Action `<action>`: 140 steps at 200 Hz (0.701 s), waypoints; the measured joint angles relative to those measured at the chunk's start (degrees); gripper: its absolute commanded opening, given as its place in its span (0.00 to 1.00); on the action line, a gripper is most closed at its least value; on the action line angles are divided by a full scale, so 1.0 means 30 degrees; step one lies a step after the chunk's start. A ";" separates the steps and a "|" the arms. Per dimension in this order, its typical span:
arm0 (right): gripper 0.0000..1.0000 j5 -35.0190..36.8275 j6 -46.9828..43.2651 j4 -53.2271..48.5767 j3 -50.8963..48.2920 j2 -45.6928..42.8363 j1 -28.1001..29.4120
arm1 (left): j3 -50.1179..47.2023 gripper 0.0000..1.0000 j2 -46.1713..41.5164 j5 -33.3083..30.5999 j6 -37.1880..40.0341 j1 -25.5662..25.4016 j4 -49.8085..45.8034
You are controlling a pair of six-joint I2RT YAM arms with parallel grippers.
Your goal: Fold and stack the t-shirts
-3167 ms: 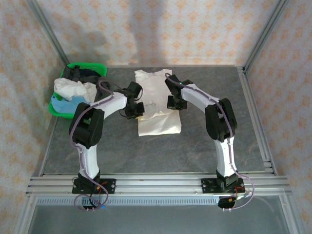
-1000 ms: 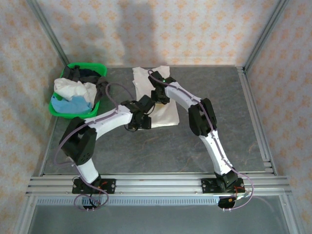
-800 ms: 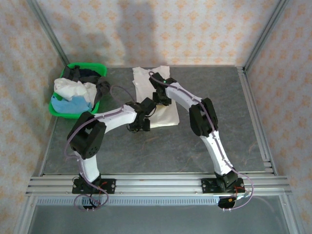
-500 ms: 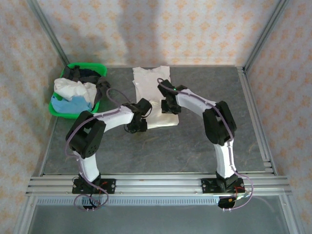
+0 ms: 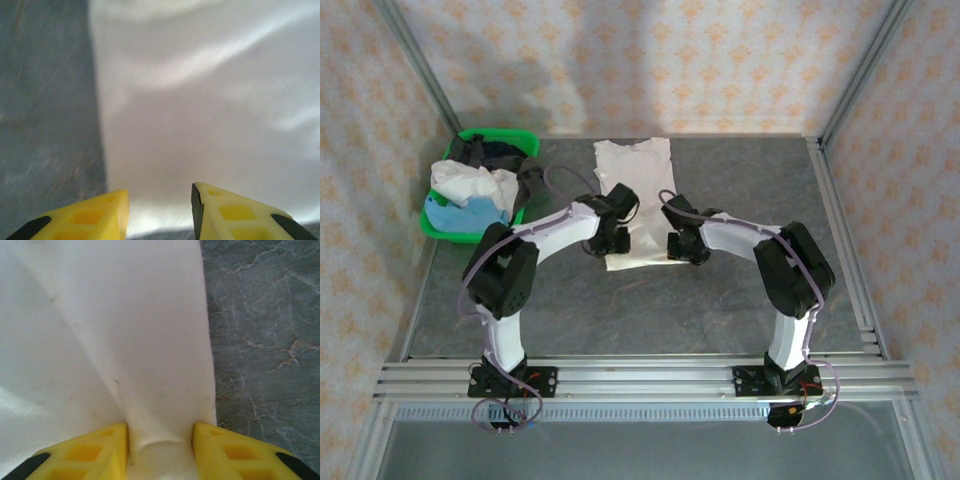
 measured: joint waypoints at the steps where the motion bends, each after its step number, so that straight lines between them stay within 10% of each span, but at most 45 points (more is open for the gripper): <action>1: 0.38 0.0000 0.0000 0.0015 -0.0029 -0.0015 0.0000 | 0.0087 0.38 0.0087 -0.0007 0.0015 0.0000 0.0000; 140: 0.36 -0.0299 -0.0073 0.0896 -0.3993 -0.3111 0.0015 | 1.0258 0.42 0.7257 -0.2040 0.1800 0.1938 -0.3111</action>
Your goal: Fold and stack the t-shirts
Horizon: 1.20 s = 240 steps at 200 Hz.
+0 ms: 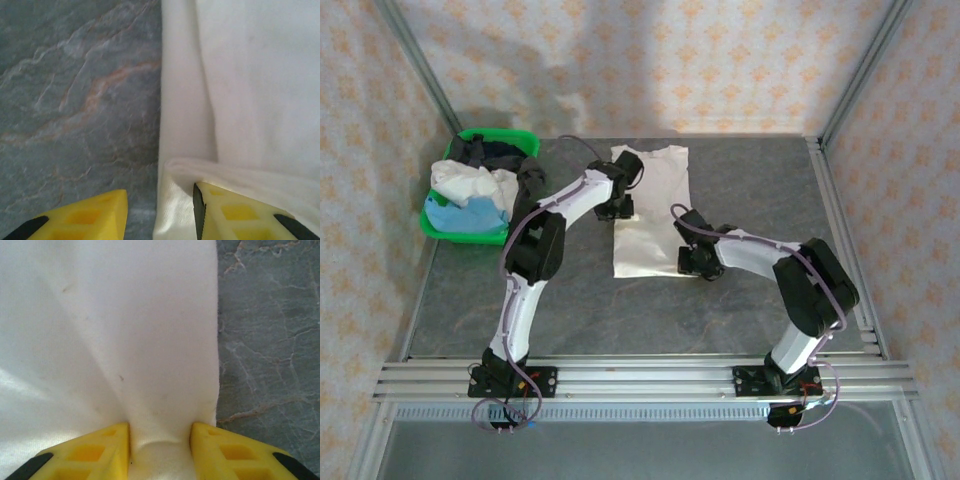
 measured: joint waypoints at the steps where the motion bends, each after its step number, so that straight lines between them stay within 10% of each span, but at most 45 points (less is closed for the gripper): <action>1: 0.36 0.0000 0.0000 0.0000 -0.0007 -0.0007 0.0000 | 0.0029 0.42 0.0022 0.0000 0.0000 0.0000 -0.0007; 86: 0.33 0.2106 -0.0080 -0.3177 0.3621 -0.0015 -0.0007 | -0.4940 0.59 -0.4444 0.0204 -0.0306 -0.0146 0.0495; 184: 0.30 0.2652 -0.1027 -0.3446 1.3704 0.9500 -0.1690 | -1.5511 0.51 -0.9522 0.1333 -0.3191 -0.5020 0.4386; 240: 0.41 0.2783 -0.1894 -0.4605 1.5205 0.9311 -0.2149 | -1.7325 0.46 -1.0695 0.1268 -0.4364 -0.5552 0.6258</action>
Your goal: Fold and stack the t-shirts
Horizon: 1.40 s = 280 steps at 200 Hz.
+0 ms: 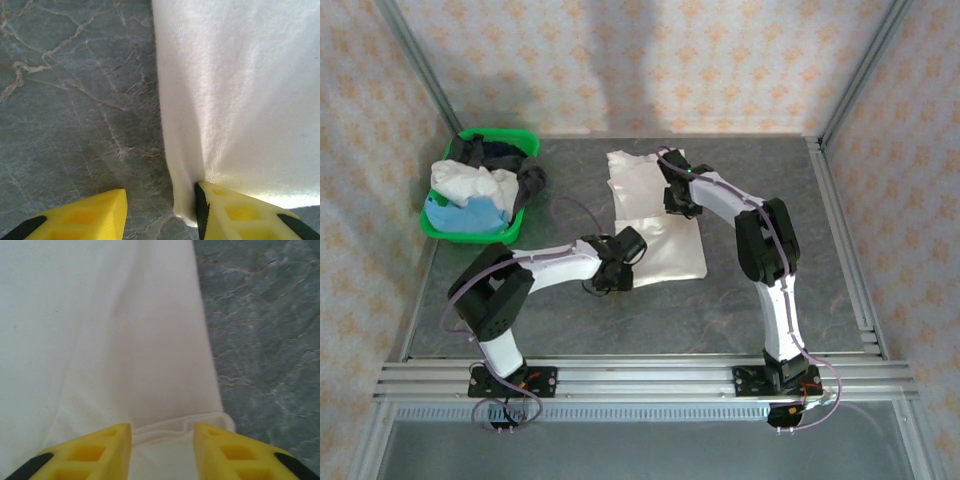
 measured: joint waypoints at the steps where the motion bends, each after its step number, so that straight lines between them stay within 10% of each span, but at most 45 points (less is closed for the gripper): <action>1: 0.41 0.0015 -0.0015 0.0007 -0.0044 -0.0044 -0.0007 | 0.0000 0.46 -0.0022 -0.0007 -0.0015 0.0000 0.0007; 103: 0.48 -0.2885 0.2273 0.3155 -1.6954 -1.1766 0.0576 | -0.0969 0.57 -0.1508 0.1056 -0.1523 -0.0044 0.0911; 182: 0.42 -0.3759 0.2761 0.4175 -1.7544 -1.1664 0.0495 | -0.2659 0.34 -0.1749 0.0896 -0.2841 -0.0109 0.2878; 234: 0.17 -0.4874 0.2863 0.5668 -1.7726 -1.1810 0.0576 | -0.2922 0.40 -0.2004 0.0780 -0.3147 -0.0109 0.3293; 280: 0.16 -0.5136 0.3045 0.6696 -1.7828 -1.1839 0.0561 | -0.3104 0.57 -0.2120 0.0896 -0.3606 -0.0219 0.4182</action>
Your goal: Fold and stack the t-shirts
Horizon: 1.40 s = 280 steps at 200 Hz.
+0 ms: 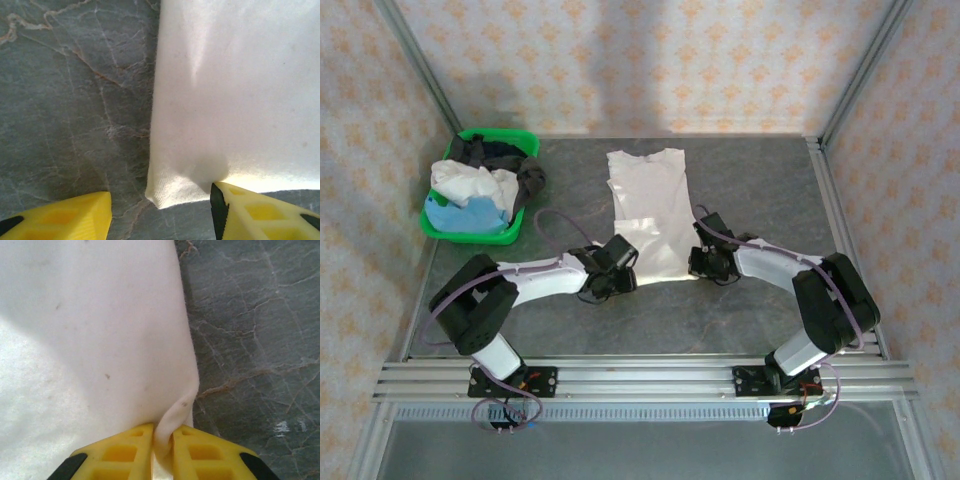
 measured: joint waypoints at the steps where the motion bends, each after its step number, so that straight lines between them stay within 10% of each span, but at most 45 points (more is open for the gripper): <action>1: 0.16 0.0007 0.0000 0.0000 0.0000 0.0000 0.0000 | 0.0000 0.57 0.0000 -0.0007 -0.0015 0.0000 0.0007; 103: 0.00 0.0372 0.0204 -0.0080 -0.0845 -0.0860 0.0000 | 0.0007 0.00 0.0408 -0.0372 -0.0313 0.0095 0.1005; 280: 0.00 0.0568 0.0415 -0.6025 0.3213 -0.7227 0.0036 | -0.0197 0.00 -0.8801 -0.1144 -0.0051 -0.0095 -0.2739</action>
